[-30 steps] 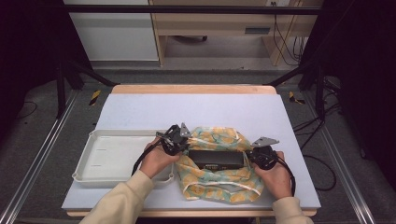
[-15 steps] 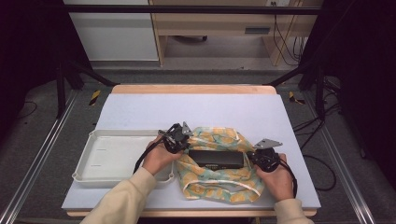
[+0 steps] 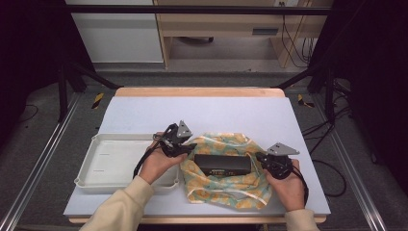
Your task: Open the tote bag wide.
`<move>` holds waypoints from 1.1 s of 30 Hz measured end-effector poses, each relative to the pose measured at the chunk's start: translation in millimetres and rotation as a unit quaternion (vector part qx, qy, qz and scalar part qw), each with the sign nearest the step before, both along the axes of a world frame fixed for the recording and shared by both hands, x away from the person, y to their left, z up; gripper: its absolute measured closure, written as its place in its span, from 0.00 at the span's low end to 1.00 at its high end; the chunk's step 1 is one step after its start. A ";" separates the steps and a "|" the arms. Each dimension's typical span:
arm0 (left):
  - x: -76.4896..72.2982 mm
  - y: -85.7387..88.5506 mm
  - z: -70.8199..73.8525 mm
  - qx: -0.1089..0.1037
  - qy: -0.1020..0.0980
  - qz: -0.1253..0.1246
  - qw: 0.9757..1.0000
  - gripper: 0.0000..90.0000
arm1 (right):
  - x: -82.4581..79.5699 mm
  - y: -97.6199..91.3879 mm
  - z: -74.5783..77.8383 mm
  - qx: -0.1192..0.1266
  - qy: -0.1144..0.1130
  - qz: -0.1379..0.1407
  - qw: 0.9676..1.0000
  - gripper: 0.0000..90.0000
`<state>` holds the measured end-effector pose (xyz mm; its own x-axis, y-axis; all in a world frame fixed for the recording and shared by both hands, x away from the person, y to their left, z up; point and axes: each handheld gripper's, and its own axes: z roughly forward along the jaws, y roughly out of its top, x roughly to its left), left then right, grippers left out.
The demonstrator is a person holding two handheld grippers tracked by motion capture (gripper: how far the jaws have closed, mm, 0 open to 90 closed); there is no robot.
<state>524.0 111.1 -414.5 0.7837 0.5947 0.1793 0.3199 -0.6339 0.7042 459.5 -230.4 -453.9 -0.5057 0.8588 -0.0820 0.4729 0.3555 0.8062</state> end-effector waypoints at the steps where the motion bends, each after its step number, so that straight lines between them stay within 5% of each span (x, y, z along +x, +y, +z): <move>1: -1.5 1.4 2.2 -0.008 -0.002 0.001 1.000 0.63 | -0.5 0.2 0.5 0.000 -0.003 0.001 1.000 0.98; 12: -18.7 7.8 21.1 -0.048 -0.024 -0.008 0.999 0.57 | -14.1 3.4 11.5 0.012 -0.025 0.001 1.000 0.98; 19: -43.2 4.7 29.9 -0.063 -0.025 -0.039 0.997 0.76 | -33.0 5.8 15.0 0.013 -0.035 0.006 0.999 0.98; 33: -76.0 -10.9 -1.4 -0.044 0.019 -0.096 0.994 0.94 | -50.9 9.6 11.9 0.010 -0.033 0.014 0.999 0.98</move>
